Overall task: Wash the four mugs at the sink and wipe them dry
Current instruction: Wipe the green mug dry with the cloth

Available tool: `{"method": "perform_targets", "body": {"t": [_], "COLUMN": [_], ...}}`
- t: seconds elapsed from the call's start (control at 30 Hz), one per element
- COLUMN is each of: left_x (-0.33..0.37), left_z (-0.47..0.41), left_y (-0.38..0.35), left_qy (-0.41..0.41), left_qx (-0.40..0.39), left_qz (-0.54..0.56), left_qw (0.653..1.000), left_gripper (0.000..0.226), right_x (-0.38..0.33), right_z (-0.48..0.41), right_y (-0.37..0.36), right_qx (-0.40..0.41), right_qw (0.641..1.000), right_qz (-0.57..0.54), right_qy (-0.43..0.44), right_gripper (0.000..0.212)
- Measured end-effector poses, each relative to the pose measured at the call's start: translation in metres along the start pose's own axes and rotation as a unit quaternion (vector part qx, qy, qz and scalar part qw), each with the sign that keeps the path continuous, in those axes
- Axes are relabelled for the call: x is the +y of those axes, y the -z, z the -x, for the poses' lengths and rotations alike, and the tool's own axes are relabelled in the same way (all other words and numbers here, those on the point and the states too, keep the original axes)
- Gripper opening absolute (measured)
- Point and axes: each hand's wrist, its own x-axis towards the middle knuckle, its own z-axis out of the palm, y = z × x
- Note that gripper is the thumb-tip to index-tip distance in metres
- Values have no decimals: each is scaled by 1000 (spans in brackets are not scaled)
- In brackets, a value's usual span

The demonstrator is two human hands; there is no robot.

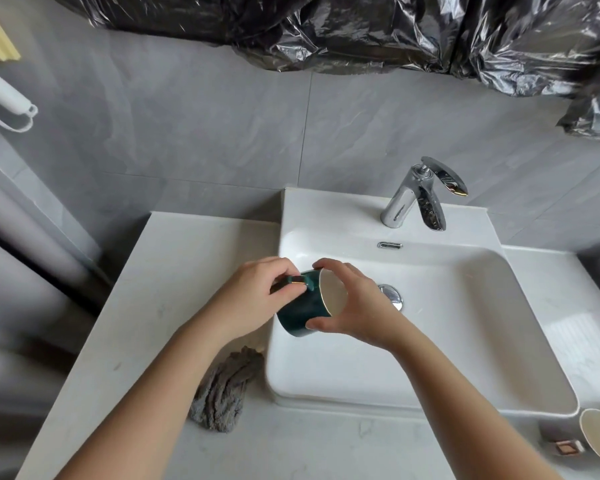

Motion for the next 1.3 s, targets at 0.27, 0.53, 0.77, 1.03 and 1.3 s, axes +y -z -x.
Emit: {"method": "perform_targets", "body": {"t": [0.27, 0.53, 0.77, 1.03, 1.3], "left_x": [-21, -58, -100, -143, -162], "left_z": [-12, -4, -9, -18, -29], "left_y": [-6, -11, -31, -66, -88], "left_qy": [57, 36, 103, 212, 244], "left_qx": [-90, 107, 238, 260, 258], "left_qz": [79, 219, 252, 291, 321], "left_qw": [991, 969, 932, 896, 878], "left_gripper": [36, 34, 40, 39, 35], "right_x": [-13, -1, 5, 0, 2], "right_z": [-20, -36, -39, -43, -43], "right_y": [10, -21, -78, -107, -104], "right_qx": [-12, 69, 10, 22, 28], "right_qw": [976, 994, 991, 987, 988], "right_qz": [204, 41, -8, -51, -47], "right_qy": [74, 77, -132, -151, -145], "right_gripper": [86, 92, 63, 21, 43]}}
